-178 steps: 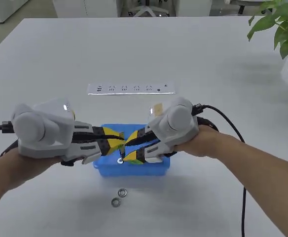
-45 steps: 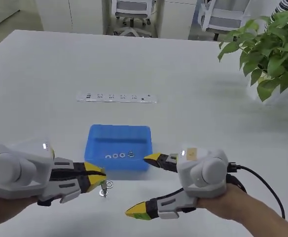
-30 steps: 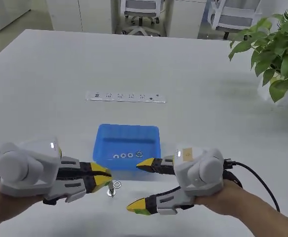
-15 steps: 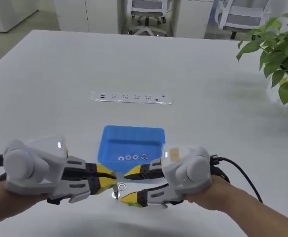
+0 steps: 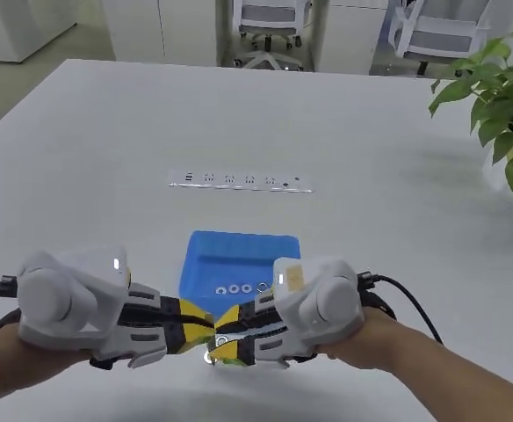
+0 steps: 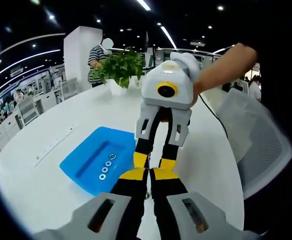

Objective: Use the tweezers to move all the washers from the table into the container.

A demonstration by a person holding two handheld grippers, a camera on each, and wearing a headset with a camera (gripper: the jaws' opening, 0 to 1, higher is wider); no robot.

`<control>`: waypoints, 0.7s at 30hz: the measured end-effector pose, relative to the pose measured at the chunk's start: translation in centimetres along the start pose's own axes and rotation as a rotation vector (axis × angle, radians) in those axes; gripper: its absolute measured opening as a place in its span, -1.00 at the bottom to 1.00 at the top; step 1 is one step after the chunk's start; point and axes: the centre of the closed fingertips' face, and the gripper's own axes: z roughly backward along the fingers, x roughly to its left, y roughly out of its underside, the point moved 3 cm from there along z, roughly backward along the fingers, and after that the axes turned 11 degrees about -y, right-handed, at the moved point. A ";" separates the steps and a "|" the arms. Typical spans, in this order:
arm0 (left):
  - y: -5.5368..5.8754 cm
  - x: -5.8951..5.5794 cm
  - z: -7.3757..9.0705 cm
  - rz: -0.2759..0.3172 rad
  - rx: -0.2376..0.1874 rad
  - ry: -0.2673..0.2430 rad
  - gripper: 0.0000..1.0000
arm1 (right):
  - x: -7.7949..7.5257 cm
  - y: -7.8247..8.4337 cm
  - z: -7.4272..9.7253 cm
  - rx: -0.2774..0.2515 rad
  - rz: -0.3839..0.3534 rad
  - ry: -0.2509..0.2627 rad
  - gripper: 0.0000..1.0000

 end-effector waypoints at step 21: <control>-0.2 0.1 -0.3 -0.020 0.019 0.010 -0.87 | 0.0 0.2 -0.1 -0.009 -0.072 -0.030 -0.87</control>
